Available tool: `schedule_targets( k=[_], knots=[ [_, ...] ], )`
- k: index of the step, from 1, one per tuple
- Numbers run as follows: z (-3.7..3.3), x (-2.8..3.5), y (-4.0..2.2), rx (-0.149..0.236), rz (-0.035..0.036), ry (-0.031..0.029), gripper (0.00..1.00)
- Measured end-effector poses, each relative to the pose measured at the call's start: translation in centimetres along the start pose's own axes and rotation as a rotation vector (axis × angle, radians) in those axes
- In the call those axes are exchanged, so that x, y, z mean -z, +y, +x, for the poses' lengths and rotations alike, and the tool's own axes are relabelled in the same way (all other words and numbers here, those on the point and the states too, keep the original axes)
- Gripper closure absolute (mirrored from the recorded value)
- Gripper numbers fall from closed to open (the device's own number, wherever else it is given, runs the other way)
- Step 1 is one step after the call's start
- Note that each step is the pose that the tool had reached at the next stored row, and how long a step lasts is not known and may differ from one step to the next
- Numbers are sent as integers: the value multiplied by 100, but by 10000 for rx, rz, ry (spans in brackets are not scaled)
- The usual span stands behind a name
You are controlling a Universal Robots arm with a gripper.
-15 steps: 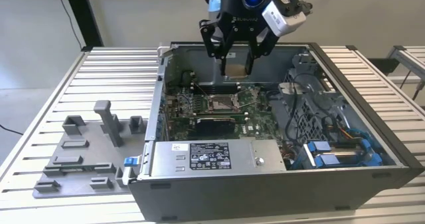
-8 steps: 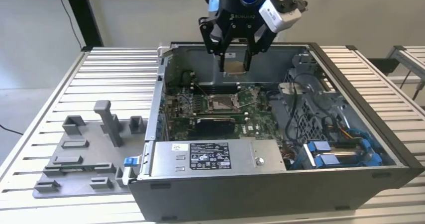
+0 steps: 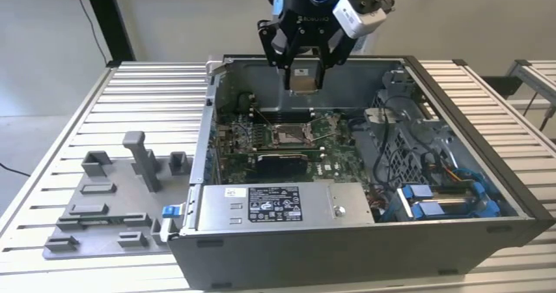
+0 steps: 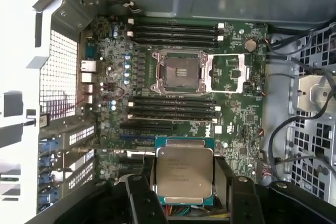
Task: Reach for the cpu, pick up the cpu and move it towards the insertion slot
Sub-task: 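Pick up the cpu and move it towards the insertion slot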
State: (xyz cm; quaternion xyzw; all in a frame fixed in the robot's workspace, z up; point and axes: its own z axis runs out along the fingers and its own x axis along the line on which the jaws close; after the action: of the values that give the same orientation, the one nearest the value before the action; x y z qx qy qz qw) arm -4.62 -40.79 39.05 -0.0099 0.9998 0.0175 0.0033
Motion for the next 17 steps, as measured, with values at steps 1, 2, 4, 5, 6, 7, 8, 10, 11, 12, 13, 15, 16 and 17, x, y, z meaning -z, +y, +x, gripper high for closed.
schedule_targets(
  k=[1,2,4,5,6,7,8,10,11,12,13,15,16,17],
  knots=[
    [1,-3,26,0,2,0,100],
    [2,-6,52,-1,3,1,100],
    [3,-13,99,-3,3,0,100],
    [3,-17,125,-4,4,0,100],
    [4,-21,148,-5,4,0,100],
    [5,-24,173,-7,5,0,100],
    [6,-28,196,-9,6,1,100],
    [8,-37,241,-11,7,0,100],
    [10,-41,263,-13,8,0,100],
    [11,-46,285,-16,8,0,100],
    [12,-50,307,-18,9,0,100],
    [16,-58,354,-23,9,0,100],
    [17,-60,379,-24,9,0,100],
    [18,-62,405,-24,9,-1,100]
  ],
)
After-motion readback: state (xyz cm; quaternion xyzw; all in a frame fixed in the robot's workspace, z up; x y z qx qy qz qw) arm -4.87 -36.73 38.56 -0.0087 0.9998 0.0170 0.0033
